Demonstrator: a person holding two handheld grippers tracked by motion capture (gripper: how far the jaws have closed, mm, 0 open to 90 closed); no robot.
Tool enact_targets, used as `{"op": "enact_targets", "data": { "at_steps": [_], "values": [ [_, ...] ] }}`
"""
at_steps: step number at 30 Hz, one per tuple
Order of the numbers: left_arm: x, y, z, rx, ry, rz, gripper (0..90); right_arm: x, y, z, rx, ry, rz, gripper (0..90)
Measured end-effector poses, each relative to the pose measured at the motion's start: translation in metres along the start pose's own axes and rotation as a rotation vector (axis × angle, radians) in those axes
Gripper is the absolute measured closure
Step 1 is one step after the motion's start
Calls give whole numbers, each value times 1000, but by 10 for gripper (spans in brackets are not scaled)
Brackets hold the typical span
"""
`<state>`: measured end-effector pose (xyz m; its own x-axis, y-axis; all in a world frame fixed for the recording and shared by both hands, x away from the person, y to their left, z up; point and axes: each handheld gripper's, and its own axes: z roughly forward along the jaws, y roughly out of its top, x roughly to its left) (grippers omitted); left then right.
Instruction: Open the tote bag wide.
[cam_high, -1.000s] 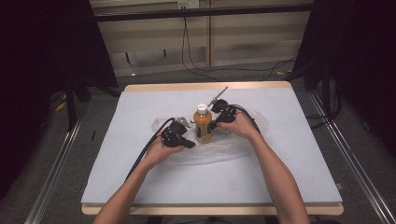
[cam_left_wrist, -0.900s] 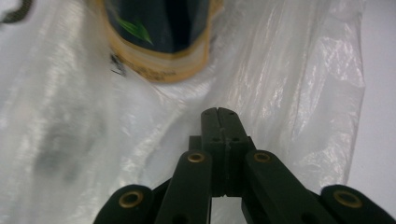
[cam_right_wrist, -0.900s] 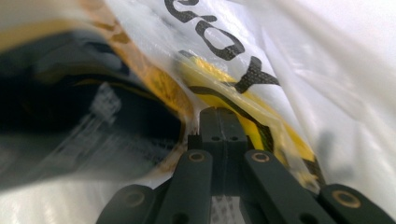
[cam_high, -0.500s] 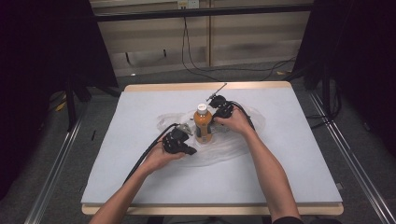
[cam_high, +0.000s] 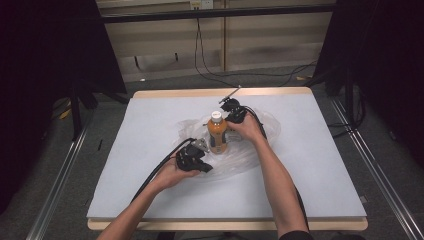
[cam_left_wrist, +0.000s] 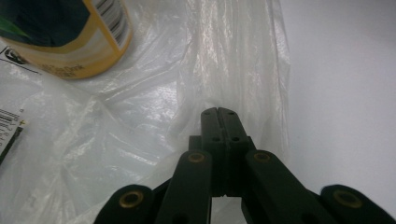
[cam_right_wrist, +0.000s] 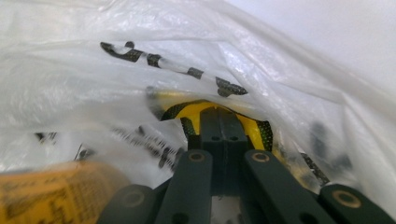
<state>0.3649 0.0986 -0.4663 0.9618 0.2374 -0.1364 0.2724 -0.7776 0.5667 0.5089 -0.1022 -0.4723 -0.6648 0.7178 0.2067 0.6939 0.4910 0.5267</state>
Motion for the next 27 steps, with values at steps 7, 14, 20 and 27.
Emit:
{"op": "enact_targets", "data": {
  "at_steps": [7,14,20,27],
  "values": [
    [-3,-1,-1,7,4,14,900,-1,5,5,-28,-46,18,900],
    [0,-3,-2,5,-12,4,900,-1,10,8,-42,-97,45,900],
    [4,-6,-4,-4,12,-16,900,0,16,9,-18,-174,42,900],
    [12,-10,-5,-32,-22,-44,900,6,15,7,-9,-125,18,900]
  ]
}}
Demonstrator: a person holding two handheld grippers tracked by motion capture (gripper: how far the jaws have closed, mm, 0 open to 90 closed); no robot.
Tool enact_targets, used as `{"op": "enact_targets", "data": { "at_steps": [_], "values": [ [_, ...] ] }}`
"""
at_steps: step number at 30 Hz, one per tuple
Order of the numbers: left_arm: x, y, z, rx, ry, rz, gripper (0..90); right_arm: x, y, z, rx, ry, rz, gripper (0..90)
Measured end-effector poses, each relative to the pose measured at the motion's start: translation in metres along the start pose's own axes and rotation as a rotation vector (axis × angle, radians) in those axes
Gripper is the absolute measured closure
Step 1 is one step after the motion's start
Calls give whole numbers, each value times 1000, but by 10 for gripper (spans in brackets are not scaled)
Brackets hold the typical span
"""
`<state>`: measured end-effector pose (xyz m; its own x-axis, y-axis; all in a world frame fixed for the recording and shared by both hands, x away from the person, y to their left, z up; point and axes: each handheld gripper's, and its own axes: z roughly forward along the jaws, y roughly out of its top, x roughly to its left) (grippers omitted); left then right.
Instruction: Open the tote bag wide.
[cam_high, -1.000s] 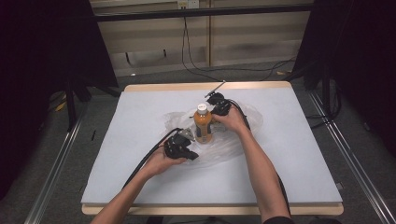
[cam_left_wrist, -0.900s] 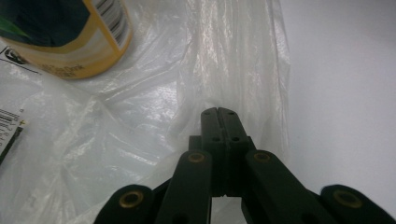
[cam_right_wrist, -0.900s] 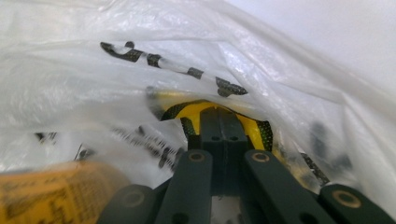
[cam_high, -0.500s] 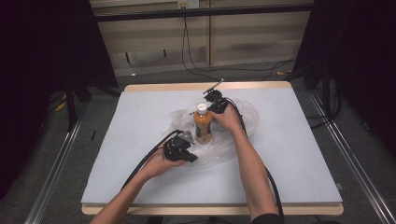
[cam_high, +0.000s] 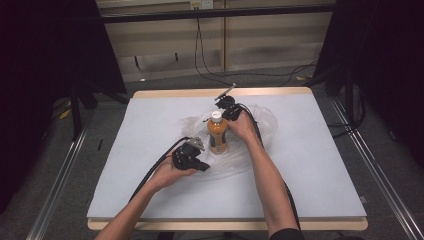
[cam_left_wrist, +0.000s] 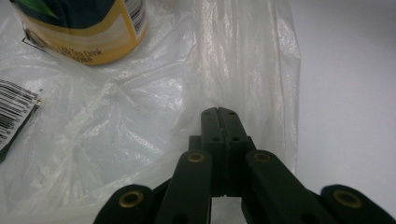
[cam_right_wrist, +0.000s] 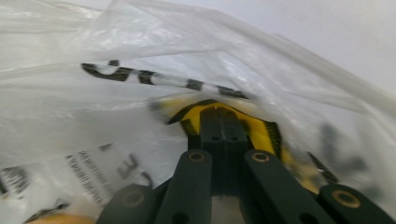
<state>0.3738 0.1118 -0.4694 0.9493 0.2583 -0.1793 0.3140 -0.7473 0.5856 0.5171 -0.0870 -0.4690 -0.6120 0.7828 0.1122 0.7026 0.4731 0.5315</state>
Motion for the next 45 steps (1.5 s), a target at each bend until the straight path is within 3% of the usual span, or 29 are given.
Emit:
{"op": "enact_targets", "data": {
  "at_steps": [2,4,5,8,9,10,13,14,17,18,21,23,24,26,27,28,29,30,32,36,40,42,45],
  "values": [
    [0,-1,0,-8,8,-2,900,1,0,-6,-32,42,-4,900],
    [0,-1,-1,-3,9,-7,900,2,0,-9,-33,41,-8,900],
    [0,-2,-1,-34,-8,-8,900,4,0,-16,-47,63,-3,900],
    [-1,-1,-5,-53,-7,-7,900,6,-1,-24,-60,60,-12,900],
    [-2,-1,-6,-90,-21,-13,900,5,-5,-35,-92,78,-7,900],
    [-2,0,-10,-75,-6,-2,900,4,-7,-40,-106,77,-6,900],
    [-3,0,-14,-148,-12,-10,893,1,-12,-51,-127,65,-14,900],
    [-4,0,-16,-169,-3,-28,881,-1,-14,-56,-145,60,-22,900],
    [-5,1,-25,-213,27,-20,824,-4,-23,-73,-195,67,-17,900],
    [-7,2,-29,-222,53,-20,798,-5,-27,-78,-217,71,-19,900],
    [-12,2,-38,-269,77,-13,681,-9,-45,-99,-280,59,-10,900],
    [-14,0,-45,-293,99,-1,656,-9,-51,-103,-296,50,-13,893],
    [-16,-2,-47,-318,110,-5,628,-9,-56,-108,-314,48,-12,814],
    [-18,-7,-52,-340,155,0,602,-7,-66,-117,-338,35,-20,740],
    [-20,-10,-54,-365,165,-9,556,-3,-77,-127,-383,20,-29,616],
    [-21,-12,-57,-383,169,-10,540,-1,-82,-133,-415,25,-22,559],
    [-22,-15,-61,-404,174,-6,540,-1,-82,-133,-415,25,-22,559],
    [-23,-17,-65,-425,179,-6,495,1,-87,-138,-438,42,-23,504],
    [-26,-21,-73,-430,204,-27,403,6,-98,-150,-504,59,-21,382],
    [-26,-33,-84,-441,251,-45,271,15,-118,-164,-537,10,-20,175],
    [-27,-44,-89,-443,267,-98,149,19,-145,-177,-592,-32,-12,81],
    [-31,-48,-92,-424,295,-100,122,19,-151,-180,-603,-40,-9,77],
    [-37,-57,-96,-434,325,-102,77,21,-172,-188,-624,-64,8,50]
  ]
}}
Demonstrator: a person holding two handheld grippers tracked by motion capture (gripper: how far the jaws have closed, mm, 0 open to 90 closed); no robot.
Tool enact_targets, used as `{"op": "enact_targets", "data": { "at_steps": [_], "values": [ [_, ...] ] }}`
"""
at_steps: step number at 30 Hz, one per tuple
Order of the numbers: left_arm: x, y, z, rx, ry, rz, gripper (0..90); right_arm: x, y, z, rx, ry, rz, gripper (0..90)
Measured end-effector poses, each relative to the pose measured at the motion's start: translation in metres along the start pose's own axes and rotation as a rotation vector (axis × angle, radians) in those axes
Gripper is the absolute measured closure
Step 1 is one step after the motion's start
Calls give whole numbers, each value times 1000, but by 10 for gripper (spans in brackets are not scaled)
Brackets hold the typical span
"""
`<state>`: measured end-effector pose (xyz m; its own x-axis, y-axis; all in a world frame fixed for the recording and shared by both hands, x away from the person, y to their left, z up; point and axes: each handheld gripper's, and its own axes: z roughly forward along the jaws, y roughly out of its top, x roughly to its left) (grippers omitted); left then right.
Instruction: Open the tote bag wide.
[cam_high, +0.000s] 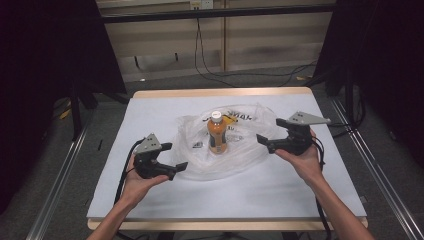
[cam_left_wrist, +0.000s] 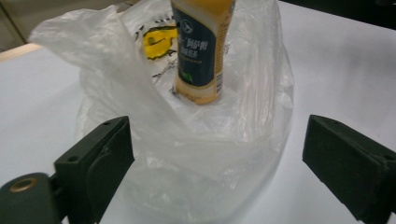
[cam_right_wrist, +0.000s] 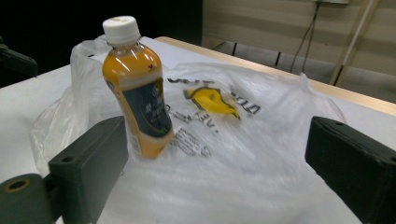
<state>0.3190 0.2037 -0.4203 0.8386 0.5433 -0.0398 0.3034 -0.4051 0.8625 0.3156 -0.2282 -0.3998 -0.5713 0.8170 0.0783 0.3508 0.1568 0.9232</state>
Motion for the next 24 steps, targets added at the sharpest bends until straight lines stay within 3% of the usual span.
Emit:
{"op": "enact_targets", "data": {
  "at_steps": [4,7,10,13,14,15,18,20,21,24],
  "values": [
    [-2,-8,-11,-3,15,-13,46,-1,-16,-22,2,-4,20,29],
    [-1,-12,-19,-22,-4,-60,47,-1,-28,-39,-10,-4,31,27],
    [-4,-18,-27,-38,26,-53,34,-2,-41,-53,-21,-5,63,14],
    [-8,-33,-34,-32,47,-50,32,1,-49,-66,6,-23,62,27],
    [-9,-39,-36,-34,74,-47,42,1,-51,-71,-1,-31,68,39],
    [-10,-44,-38,-35,104,-56,53,1,-54,-76,-8,-40,89,43],
    [-7,-54,-46,-44,113,-123,38,2,-63,-88,-4,-66,123,43],
    [-6,-60,-51,-61,127,-139,32,1,-70,-97,-20,-87,144,44],
    [-6,-63,-53,-59,117,-138,26,4,-79,-105,-19,-118,142,44],
    [-4,-69,-53,-45,80,-133,28,7,-88,-113,-42,-131,151,47]
  ]
}}
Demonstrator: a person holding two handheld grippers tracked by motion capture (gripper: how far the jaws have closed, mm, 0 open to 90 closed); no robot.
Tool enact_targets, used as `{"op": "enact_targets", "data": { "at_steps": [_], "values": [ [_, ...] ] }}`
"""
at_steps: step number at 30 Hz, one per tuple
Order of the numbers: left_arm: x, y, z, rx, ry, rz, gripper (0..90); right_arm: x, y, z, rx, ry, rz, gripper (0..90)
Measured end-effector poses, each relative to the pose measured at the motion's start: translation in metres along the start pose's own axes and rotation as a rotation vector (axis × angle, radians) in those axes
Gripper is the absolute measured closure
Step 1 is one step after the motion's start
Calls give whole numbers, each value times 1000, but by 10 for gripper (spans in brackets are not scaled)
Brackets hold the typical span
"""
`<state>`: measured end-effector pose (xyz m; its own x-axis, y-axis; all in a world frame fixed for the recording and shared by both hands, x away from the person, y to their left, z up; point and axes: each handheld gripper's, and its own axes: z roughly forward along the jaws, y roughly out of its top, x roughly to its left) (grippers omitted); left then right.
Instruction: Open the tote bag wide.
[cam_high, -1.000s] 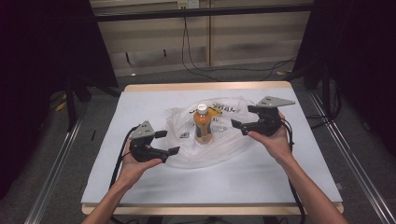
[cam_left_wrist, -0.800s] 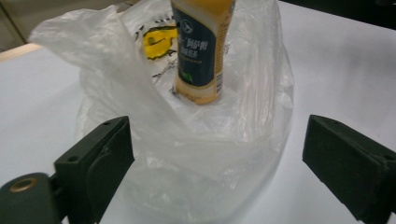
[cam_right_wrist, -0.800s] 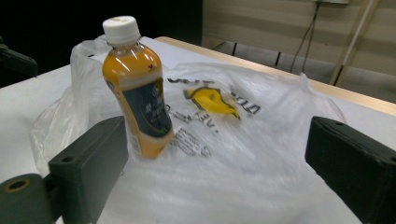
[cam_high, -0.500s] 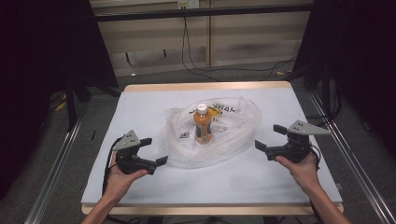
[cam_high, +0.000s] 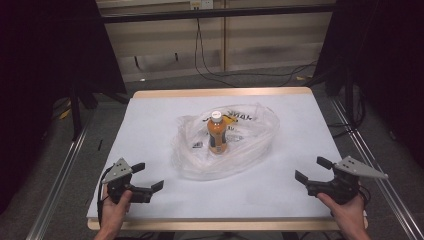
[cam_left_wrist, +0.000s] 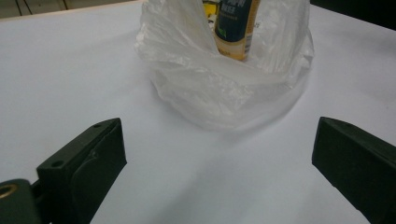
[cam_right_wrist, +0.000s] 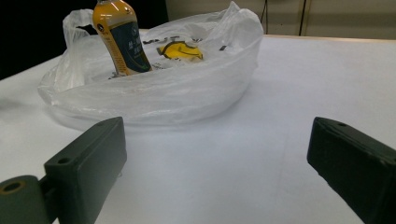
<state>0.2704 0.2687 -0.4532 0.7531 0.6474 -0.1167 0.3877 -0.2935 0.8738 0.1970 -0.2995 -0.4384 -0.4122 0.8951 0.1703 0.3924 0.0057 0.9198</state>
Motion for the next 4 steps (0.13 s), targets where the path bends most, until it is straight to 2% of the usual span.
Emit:
{"op": "enact_targets", "data": {
  "at_steps": [1,3,4],
  "values": [
    [1,0,-1,6,-7,2,29,-1,-4,-4,-10,-5,6,47],
    [1,0,-1,6,22,-6,29,-3,-8,-10,-19,-1,22,47],
    [2,-1,-2,0,8,-7,32,-4,-9,-12,-35,-15,24,44]
  ]
}}
